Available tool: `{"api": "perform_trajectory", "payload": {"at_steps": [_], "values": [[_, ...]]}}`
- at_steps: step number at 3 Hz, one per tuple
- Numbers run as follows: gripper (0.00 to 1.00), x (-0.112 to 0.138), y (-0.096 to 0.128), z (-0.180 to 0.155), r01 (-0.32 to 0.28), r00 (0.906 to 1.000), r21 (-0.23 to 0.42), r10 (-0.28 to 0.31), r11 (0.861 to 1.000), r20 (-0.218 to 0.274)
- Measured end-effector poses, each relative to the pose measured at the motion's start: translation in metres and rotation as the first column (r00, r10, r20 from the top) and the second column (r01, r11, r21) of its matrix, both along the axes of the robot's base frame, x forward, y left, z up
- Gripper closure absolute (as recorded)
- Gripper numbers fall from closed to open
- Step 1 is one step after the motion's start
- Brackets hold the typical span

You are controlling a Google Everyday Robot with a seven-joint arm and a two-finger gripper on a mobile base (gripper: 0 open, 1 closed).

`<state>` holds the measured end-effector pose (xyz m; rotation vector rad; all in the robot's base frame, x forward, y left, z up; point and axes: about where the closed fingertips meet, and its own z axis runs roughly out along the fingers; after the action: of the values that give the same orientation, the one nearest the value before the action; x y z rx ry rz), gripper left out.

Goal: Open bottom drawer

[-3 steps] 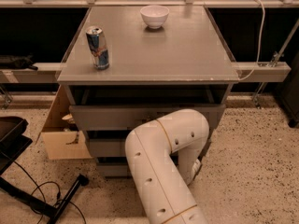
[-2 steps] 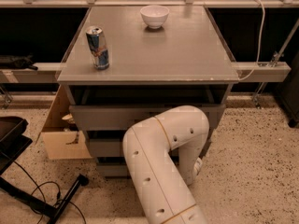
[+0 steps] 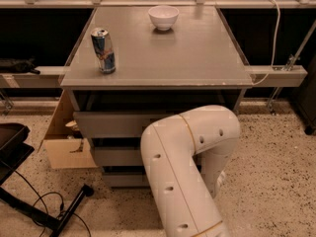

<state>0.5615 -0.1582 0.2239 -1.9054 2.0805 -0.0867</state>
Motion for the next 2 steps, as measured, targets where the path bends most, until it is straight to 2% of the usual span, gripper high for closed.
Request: {"api": "perform_trajectory", "payload": {"at_steps": [2], "values": [[0.0,0.013,0.011,-0.01,-0.014,0.9942,0.066,0.007,0.998,0.107]]}}
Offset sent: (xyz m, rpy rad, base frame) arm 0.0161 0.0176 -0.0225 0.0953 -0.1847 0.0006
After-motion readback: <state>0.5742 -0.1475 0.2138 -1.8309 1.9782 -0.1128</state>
